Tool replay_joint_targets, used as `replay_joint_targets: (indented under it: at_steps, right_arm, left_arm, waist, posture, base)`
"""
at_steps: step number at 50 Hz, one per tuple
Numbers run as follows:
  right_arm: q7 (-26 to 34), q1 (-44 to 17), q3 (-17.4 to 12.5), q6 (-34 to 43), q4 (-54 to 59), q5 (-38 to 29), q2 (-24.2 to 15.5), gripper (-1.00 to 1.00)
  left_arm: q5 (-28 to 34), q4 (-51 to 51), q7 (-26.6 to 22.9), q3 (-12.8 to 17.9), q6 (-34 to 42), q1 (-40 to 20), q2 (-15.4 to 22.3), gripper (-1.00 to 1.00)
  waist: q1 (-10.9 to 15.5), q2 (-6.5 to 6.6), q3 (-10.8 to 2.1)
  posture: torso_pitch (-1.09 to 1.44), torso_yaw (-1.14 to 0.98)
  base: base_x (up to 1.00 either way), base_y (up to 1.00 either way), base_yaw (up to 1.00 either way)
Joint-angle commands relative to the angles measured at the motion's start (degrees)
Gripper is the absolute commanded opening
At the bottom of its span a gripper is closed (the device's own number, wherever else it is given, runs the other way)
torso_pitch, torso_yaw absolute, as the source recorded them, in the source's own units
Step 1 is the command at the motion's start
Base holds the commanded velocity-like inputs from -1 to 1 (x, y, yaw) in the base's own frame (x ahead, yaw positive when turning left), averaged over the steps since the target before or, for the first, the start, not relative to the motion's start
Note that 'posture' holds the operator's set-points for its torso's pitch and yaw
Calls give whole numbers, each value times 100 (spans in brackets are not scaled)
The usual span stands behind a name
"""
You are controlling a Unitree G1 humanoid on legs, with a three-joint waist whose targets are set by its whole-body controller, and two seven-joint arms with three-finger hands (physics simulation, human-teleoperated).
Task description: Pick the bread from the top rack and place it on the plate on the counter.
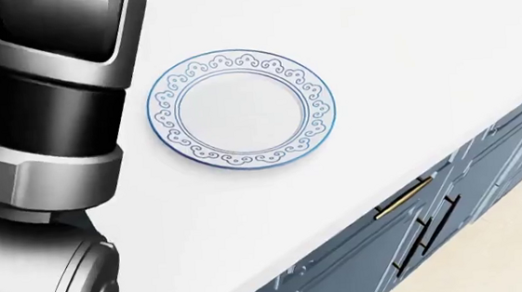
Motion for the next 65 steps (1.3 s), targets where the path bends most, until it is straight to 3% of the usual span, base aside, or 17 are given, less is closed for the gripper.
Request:
replay_joint_targets:
  at_steps: [1, 12, 30, 65]
  right_arm:
    - [8, -123, -103, -149, -104, -47, -102, 100]
    - [27, -108, -92, -169, -90, -57, -80, 100]
    - [85, -30, -86, -190, -114, -132, 27, 100]
    - [161, -34, 50, -315, -25, -360, 191, 100]
  left_arm:
    - [112, -80, 142, 72, -247, -169, 63, -100]
    - [207, 210, 686, 108, -553, 171, -89, -100]
    - [211, 2260, 1746, 262, -1832, 166, 127, -100]
    - [255, 1745, 2098, 196, -874, 1267, 79, -100]
  waist:
    - [-10, -16, -146]
    - [-113, 14, -183]
    - [-184, 51, -252]
    - [-233, 91, -278]
  posture:
    - [0, -66]
    - [0, -66]
    - [0, -66]
    - [0, -66]
  base:
    - [0, 0, 0]
    - [0, 0, 0]
    - [0, 0, 0]
    - [0, 0, 0]
